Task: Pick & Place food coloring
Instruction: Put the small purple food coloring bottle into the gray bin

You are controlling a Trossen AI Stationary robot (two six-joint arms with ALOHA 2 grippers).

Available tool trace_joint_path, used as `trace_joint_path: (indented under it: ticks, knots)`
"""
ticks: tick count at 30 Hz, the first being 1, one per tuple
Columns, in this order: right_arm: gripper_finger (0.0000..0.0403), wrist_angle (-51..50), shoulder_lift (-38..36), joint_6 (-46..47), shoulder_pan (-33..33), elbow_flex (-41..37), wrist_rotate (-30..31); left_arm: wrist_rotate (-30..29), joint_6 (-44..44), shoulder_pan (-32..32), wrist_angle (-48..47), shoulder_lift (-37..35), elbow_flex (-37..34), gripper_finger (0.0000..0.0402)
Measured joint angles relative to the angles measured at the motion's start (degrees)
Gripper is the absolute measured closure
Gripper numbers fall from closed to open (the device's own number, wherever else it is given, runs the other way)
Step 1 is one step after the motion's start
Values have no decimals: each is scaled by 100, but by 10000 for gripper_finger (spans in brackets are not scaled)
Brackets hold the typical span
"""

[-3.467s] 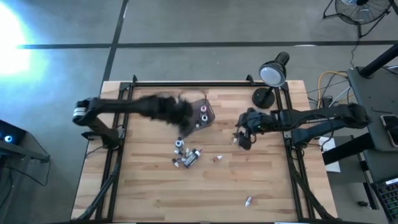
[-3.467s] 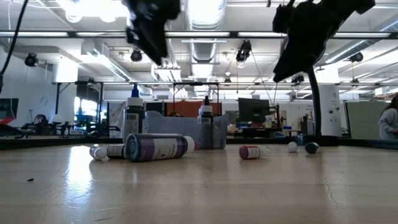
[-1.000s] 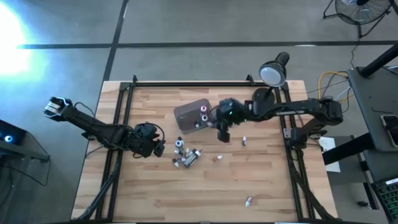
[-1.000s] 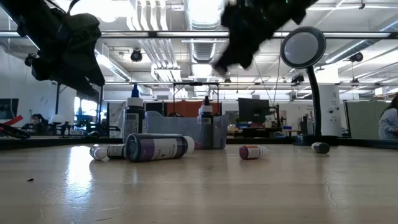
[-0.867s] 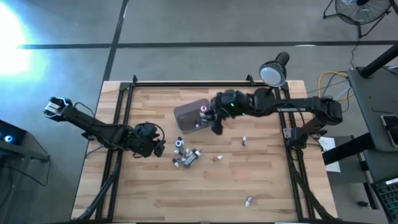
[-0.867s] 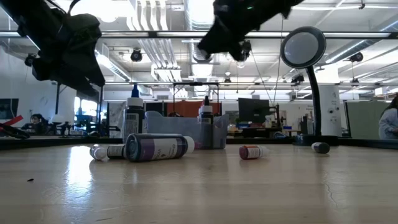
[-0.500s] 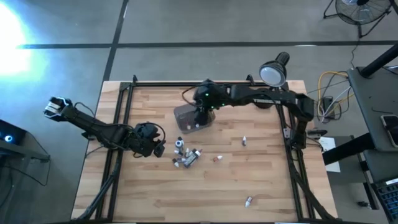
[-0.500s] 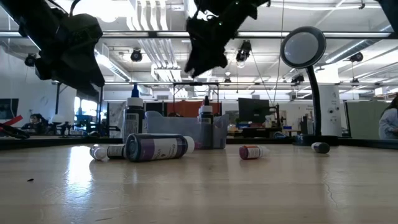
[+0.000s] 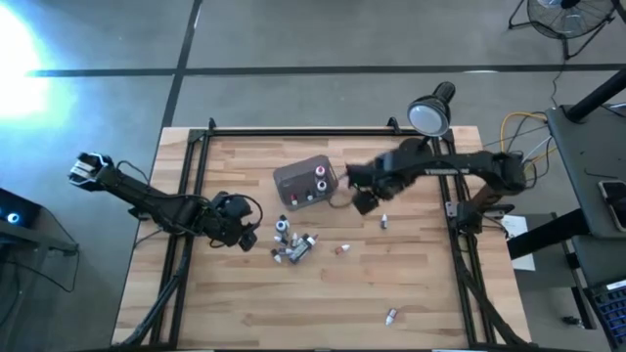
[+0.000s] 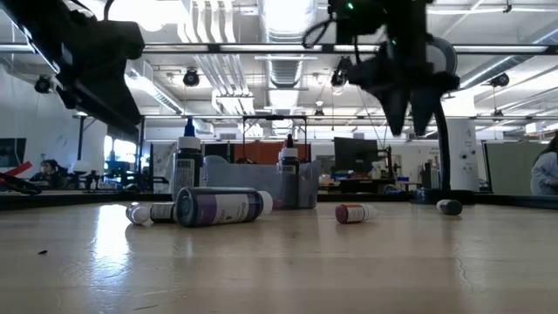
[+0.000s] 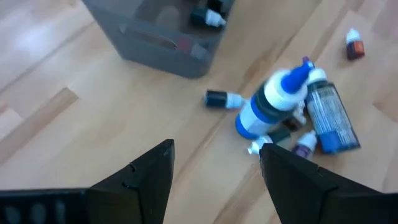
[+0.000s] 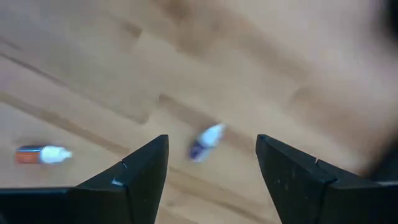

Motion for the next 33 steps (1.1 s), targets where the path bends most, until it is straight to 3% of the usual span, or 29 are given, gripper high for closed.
trace_joint_path:
  ticks: [5, 10, 33]
  knots:
    - [168, 1533, -666, 1330, 13, -1605, -312, 374, 57, 12, -7, 0, 0, 189]
    - [175, 2096, -999, 2262, 94, -2502, -385, 518, -34, 12, 0, 0, 0, 189]
    - [186, 2458, -1074, 3223, 114, -3126, -121, 380, -113, 505, 236, 0, -2, 189]
